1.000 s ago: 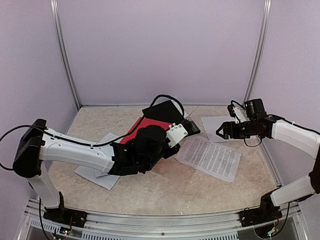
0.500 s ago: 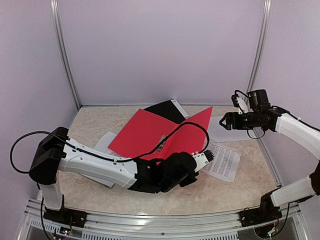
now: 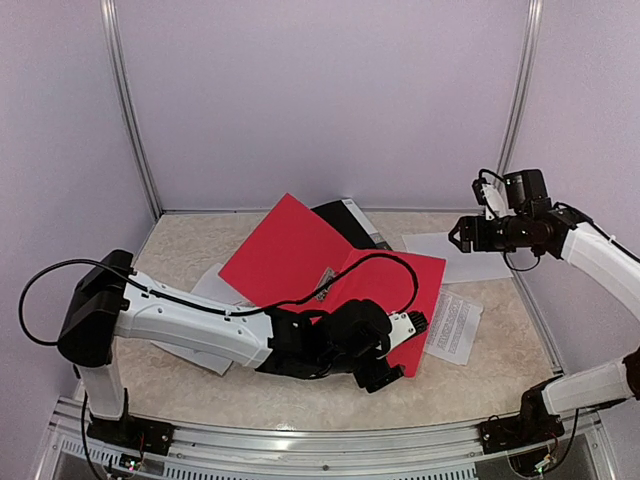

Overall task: Put the files into the folder
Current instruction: Open the spring clip on the folder.

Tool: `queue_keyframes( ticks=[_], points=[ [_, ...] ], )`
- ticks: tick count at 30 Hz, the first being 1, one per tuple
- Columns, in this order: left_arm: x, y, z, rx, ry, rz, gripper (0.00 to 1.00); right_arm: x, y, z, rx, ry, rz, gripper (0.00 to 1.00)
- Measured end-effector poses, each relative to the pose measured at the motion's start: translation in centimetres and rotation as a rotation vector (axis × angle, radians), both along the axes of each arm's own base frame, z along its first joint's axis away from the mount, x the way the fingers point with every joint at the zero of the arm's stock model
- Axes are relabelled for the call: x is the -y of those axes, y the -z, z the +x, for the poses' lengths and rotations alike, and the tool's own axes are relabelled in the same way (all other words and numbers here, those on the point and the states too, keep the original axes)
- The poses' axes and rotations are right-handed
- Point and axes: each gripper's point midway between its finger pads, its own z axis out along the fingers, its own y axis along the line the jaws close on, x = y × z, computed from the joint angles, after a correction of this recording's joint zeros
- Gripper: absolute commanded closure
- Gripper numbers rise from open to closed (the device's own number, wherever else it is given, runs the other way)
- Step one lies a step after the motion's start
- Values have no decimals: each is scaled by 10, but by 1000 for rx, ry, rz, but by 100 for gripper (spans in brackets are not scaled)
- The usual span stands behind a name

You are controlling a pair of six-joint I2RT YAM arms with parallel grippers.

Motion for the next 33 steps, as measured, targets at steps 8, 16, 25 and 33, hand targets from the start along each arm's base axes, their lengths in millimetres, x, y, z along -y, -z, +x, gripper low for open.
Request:
queue_keyframes(
  ticks=[8,16,25,33],
  points=[
    [-36,-18,23,-146,-1,-73,12,-25,8,-27,6,-96,-14,15],
    [-85,-22,77,-237,-57,-151,14,-76,64,-76,-87,-288,-21,16],
    [-84,-26,84,-264,-48,-205,14,-104,145,-112,-262,-354,-53,18],
    [-113,17,76,-369,54,-173,13,-146,165,-139,-286,-500,-66,29]
  ],
)
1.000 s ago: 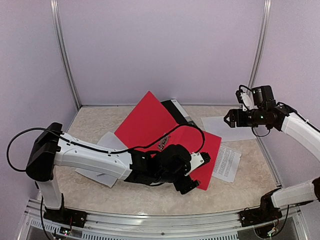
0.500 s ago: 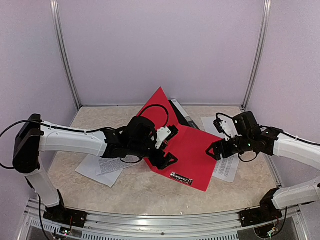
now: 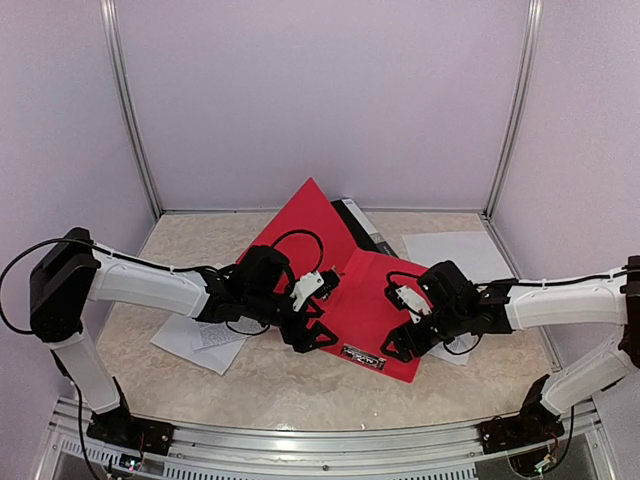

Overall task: Put the files into the folder
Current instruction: Open the spring clip on the folder.

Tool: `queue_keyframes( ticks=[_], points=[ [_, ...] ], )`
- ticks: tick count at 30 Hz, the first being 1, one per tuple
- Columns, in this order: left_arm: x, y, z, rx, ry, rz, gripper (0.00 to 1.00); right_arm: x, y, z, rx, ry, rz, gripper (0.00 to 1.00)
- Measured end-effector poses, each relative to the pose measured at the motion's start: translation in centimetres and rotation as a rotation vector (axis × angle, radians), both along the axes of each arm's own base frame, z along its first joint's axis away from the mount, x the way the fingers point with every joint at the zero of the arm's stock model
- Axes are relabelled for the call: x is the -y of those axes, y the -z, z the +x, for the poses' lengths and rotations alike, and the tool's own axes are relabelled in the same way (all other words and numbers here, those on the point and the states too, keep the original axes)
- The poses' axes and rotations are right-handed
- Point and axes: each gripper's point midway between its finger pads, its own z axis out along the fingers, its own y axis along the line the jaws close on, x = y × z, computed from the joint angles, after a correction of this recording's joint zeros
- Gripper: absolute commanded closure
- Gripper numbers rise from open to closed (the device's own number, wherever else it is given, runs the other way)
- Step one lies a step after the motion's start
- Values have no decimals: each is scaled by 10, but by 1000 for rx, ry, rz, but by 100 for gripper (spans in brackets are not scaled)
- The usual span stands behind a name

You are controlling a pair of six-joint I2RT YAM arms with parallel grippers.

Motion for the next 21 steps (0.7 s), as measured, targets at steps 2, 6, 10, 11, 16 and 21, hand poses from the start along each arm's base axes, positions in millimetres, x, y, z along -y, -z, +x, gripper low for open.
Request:
queue_keyframes(
  ticks=[2,6,10,11,16,21],
  points=[
    [-7,8,-2,-18,22,6,13,-8,-1,-2,-1,-11,22,34],
    [-9,4,2,-1,52,-16,13,-17,3,-4,-21,7,49,42],
    [-9,3,4,20,66,-21,13,-24,12,-14,-69,53,76,47],
    [-9,3,5,25,71,-23,13,-27,13,-18,-74,49,80,48],
    [-8,10,6,31,79,-15,13,-43,15,-33,-113,82,114,55],
    [-7,13,7,36,81,-15,13,-48,17,-38,-134,136,132,59]
  ],
)
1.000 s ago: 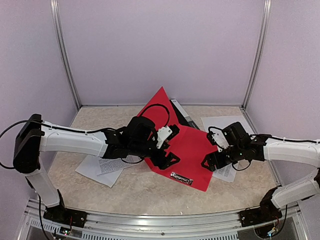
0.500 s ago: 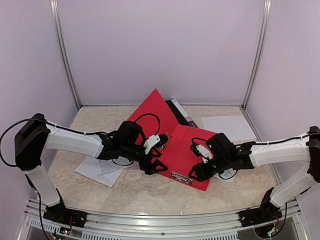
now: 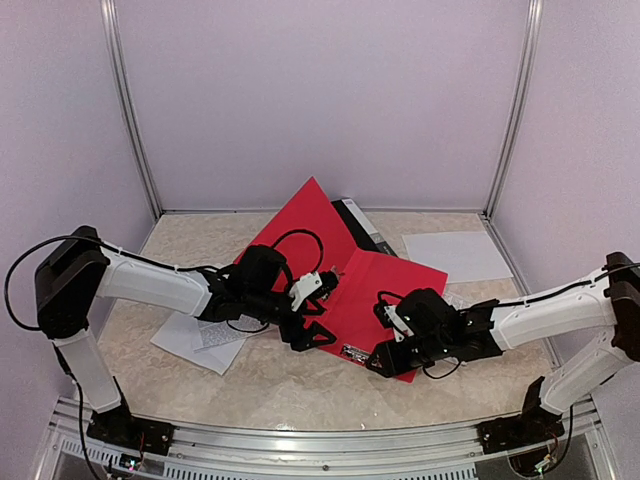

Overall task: Put the files into the folder
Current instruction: Open the spring clip on the folder.

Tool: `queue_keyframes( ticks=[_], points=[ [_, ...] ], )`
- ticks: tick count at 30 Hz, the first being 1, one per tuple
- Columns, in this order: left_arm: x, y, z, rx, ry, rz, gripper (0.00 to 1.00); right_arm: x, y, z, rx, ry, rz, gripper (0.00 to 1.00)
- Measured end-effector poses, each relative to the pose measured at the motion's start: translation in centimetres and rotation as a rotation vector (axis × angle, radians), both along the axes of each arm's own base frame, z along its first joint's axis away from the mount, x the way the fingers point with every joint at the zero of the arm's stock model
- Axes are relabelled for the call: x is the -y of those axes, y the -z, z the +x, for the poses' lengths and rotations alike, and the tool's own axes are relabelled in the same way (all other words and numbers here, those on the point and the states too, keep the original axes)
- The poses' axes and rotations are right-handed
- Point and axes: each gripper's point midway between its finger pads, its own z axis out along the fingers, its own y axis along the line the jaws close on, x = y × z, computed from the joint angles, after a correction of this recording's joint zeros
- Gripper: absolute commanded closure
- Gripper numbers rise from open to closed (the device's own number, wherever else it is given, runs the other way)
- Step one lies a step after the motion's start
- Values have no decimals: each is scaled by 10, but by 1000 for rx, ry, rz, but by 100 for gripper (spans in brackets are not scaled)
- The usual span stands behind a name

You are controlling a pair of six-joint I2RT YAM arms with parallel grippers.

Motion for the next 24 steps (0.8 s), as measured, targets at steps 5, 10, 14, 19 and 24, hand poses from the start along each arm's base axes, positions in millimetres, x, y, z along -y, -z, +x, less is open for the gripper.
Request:
queue_keyframes(
  ticks=[5,10,14,19,24],
  points=[
    [-1,1,0,17,9,-3,13,5,3,4,-5,63,-9,61],
    [-3,6,-2,21,14,7,13,7,4,7,-3,90,-12,65],
    [-3,6,-1,34,14,8,13,11,11,4,-20,100,-24,69],
    [-3,6,1,43,8,11,13,12,16,1,-33,106,-31,73],
    [-4,6,2,49,3,13,13,11,15,1,-35,111,-24,79]
  ],
)
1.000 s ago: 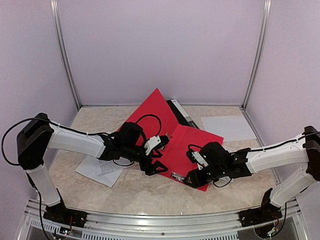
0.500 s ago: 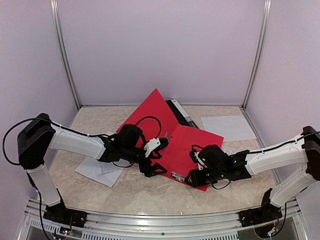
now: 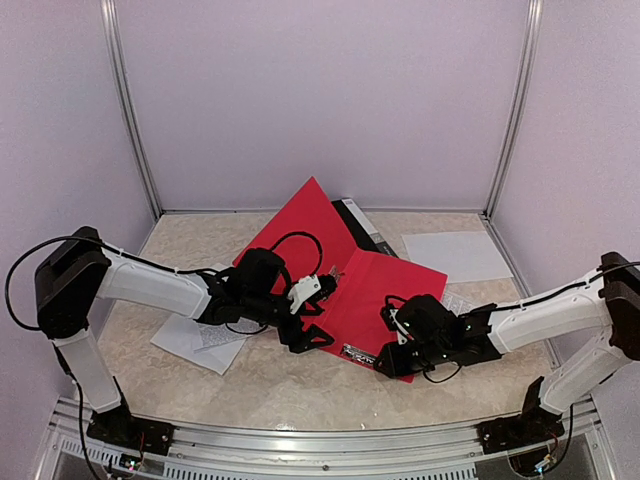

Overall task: Put the files into the folder
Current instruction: Open the spring clip on the folder.

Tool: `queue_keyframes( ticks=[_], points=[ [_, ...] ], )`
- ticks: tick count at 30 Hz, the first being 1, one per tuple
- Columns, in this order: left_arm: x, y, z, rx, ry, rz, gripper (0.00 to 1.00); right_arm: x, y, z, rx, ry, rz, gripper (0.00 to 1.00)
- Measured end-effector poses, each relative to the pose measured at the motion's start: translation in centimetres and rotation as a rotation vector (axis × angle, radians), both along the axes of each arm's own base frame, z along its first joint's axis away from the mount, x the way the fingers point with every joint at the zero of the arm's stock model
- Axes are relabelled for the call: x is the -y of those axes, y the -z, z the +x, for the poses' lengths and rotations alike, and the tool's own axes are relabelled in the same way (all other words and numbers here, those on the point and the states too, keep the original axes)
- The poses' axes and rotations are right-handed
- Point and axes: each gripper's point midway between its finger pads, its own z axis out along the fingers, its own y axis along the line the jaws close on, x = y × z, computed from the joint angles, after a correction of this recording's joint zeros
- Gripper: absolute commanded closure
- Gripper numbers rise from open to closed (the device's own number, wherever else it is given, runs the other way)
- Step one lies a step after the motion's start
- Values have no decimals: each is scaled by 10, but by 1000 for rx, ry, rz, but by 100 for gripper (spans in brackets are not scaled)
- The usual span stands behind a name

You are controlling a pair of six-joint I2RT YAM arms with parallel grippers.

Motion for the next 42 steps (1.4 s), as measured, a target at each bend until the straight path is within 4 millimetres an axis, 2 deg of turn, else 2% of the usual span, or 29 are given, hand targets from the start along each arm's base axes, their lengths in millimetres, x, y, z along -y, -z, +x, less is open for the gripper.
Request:
queue_keyframes(
  ticks=[12,17,22,30,36,42],
  points=[
    [0,2,1,10,3,8,13,0,7,0,-6,1,-14,89],
    [0,4,0,33,23,15,12,1,7,2,0,4,-18,100],
    [0,8,1,63,50,32,12,-2,2,6,20,3,-19,100],
    [8,9,15,126,91,48,12,1,0,8,42,-28,-65,100],
    [8,8,7,176,191,44,13,8,3,6,44,-75,-114,100],
    [9,10,-4,192,275,32,14,9,-3,9,45,-145,-136,100]
  ],
)
